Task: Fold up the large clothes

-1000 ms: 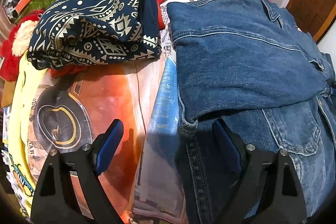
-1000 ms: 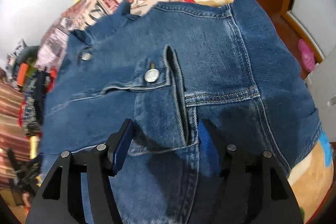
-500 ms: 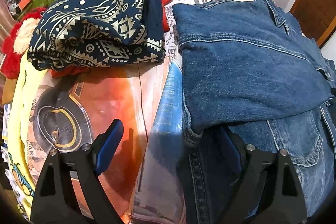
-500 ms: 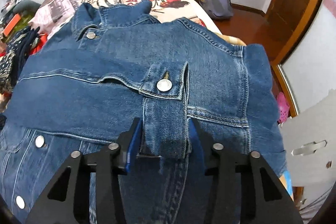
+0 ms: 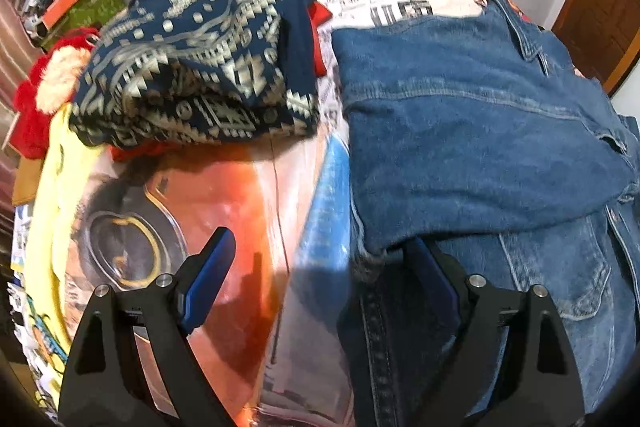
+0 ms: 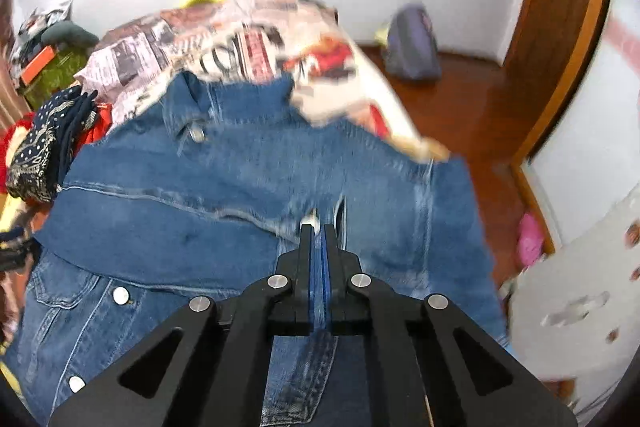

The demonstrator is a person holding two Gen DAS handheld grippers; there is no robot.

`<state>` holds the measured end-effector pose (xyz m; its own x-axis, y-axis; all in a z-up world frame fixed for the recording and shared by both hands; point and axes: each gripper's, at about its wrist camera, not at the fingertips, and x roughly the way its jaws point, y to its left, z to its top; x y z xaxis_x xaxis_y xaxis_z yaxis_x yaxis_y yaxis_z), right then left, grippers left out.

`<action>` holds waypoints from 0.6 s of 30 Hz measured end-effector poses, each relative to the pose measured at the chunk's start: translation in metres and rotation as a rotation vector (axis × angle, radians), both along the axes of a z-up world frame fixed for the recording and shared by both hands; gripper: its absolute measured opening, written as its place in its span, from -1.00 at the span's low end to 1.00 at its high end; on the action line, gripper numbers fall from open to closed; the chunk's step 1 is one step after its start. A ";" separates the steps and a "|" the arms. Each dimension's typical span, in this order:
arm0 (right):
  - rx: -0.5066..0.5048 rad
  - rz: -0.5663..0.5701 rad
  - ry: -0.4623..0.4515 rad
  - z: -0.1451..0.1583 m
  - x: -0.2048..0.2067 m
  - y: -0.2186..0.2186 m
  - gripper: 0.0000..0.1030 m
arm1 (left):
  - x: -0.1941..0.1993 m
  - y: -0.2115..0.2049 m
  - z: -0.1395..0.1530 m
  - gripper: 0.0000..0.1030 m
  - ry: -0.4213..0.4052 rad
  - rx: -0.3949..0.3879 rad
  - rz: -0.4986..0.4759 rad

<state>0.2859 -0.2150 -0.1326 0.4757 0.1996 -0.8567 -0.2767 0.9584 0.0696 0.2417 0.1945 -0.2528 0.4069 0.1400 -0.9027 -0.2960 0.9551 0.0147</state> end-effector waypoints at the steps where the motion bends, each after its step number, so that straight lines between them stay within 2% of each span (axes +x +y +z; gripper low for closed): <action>1: 0.012 -0.012 0.042 -0.007 0.007 0.007 -0.65 | 0.000 -0.001 -0.003 0.70 0.008 -0.004 -0.001; 2: 0.025 -0.021 0.085 -0.015 0.012 0.008 -0.36 | -0.001 -0.002 -0.006 0.70 0.019 -0.004 -0.004; 4: 0.053 -0.036 0.131 -0.024 0.017 0.008 -0.14 | -0.002 -0.002 -0.007 0.70 0.023 0.001 -0.006; 6: 0.083 -0.030 0.163 -0.033 0.023 0.013 -0.13 | -0.004 -0.002 -0.007 0.70 0.021 -0.002 -0.006; 8: 0.053 -0.018 0.172 -0.042 0.027 0.020 -0.11 | -0.004 -0.002 -0.007 0.70 0.024 -0.003 -0.006; 10: 0.016 -0.016 0.142 -0.045 0.022 0.025 -0.11 | -0.003 -0.002 -0.008 0.70 0.028 0.002 -0.002; 12: -0.041 0.006 0.081 -0.047 0.018 0.033 -0.13 | -0.003 -0.002 -0.008 0.70 0.027 0.005 0.003; 14: -0.103 0.045 0.036 -0.046 0.014 0.042 -0.39 | -0.001 -0.002 -0.007 0.70 0.025 0.007 0.010; 16: -0.113 0.083 0.007 -0.037 0.010 0.044 -0.61 | 0.001 -0.002 -0.003 0.70 0.017 0.011 0.016; 18: -0.138 0.114 -0.060 -0.021 0.004 0.049 -0.65 | 0.004 -0.002 0.001 0.70 0.003 0.021 0.023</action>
<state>0.2899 -0.1663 -0.1535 0.5075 0.1377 -0.8506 -0.3840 0.9199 -0.0802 0.2458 0.1929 -0.2513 0.4003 0.1682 -0.9008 -0.3178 0.9475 0.0357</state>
